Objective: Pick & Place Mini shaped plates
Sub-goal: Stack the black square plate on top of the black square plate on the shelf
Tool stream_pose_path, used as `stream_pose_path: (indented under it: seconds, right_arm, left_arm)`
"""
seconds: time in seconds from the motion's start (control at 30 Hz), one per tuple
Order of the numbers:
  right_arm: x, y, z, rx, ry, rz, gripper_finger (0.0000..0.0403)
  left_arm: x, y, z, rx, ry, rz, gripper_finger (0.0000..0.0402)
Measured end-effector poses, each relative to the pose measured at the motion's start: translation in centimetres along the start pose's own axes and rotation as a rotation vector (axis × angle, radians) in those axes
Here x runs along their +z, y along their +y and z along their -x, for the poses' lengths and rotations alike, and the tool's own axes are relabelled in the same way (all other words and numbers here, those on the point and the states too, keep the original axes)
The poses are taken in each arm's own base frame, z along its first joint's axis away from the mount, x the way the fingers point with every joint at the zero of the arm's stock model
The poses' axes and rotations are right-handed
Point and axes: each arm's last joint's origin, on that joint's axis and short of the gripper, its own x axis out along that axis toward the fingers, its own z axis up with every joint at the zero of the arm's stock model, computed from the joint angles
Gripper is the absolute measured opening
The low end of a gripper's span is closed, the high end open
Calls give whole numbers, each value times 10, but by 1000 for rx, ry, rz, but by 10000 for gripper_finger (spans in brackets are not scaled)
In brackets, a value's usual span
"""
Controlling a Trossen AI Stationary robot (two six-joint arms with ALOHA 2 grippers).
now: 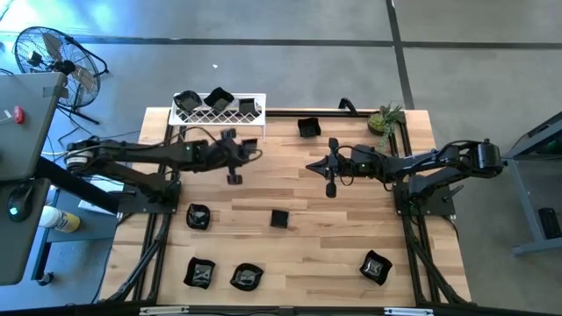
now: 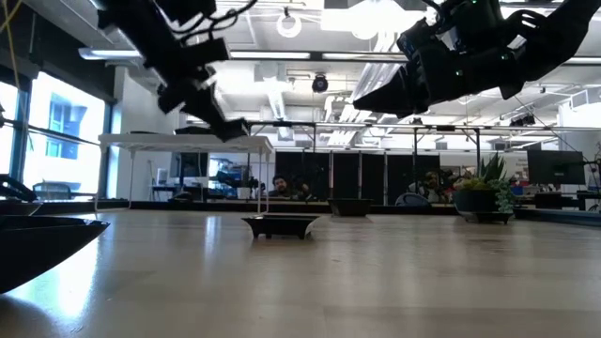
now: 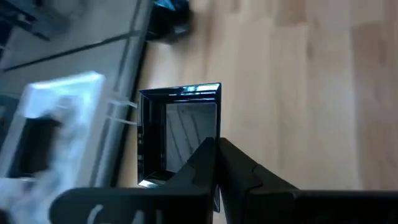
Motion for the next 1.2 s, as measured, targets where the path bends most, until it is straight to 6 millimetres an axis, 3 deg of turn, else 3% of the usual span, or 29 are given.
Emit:
stream_pose_path:
  seconds: [0.2, 0.47, 0.8, 1.2]
  right_arm:
    - [0, 0, 0, 0, 0, 0, 3]
    - [0, 0, 0, 0, 0, -6, 6]
    - [0, 0, 0, 2, 0, -5, 3]
    - [0, 0, 0, 4, 1, -4, 3]
  left_arm:
    - [23, 54, 19, 72, 22, 38, 5]
    - [30, 111, 1, 77, 97, 78, 5]
    - [21, 124, -41, 111, 237, 20, 5]
    - [19, 122, -58, 129, 271, -8, 5]
